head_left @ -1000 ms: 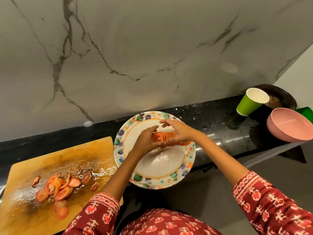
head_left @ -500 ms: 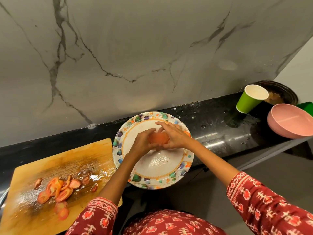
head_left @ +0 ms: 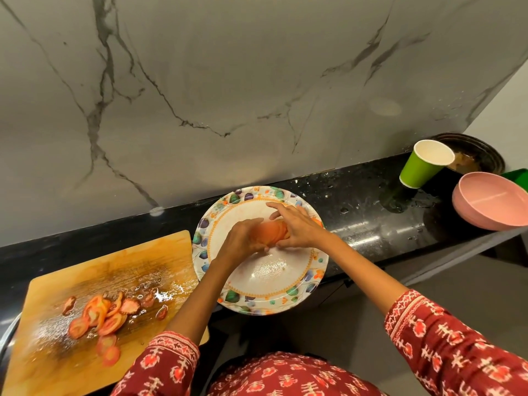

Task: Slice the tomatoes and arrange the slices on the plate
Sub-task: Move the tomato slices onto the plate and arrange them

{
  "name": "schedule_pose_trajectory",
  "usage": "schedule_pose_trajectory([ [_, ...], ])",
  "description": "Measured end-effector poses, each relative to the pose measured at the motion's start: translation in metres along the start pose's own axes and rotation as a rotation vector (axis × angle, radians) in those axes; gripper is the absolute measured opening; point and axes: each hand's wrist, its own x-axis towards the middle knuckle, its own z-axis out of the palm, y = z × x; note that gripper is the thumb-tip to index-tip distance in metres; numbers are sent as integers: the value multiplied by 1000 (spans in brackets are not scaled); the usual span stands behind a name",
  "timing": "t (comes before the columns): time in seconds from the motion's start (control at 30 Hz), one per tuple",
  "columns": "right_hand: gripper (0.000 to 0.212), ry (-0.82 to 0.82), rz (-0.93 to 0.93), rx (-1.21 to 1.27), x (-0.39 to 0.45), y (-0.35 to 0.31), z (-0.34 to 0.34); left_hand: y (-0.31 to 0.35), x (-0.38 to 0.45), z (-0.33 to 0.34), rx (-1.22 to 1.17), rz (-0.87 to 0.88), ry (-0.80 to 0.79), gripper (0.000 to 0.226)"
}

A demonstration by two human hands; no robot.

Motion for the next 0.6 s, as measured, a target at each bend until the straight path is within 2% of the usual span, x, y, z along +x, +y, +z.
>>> schedule_pose_trajectory([
  [0.17,92,46,-1,56,-6,3,-3,-3,-2,1,49,42,32,66],
  [0.43,92,81,30,82,-9,4,-3,-3,-4,4,-17,11,32,79],
  [0.6,91,85,50,87,-13,14,-5,-4,-1,8,-18,25,48,63],
])
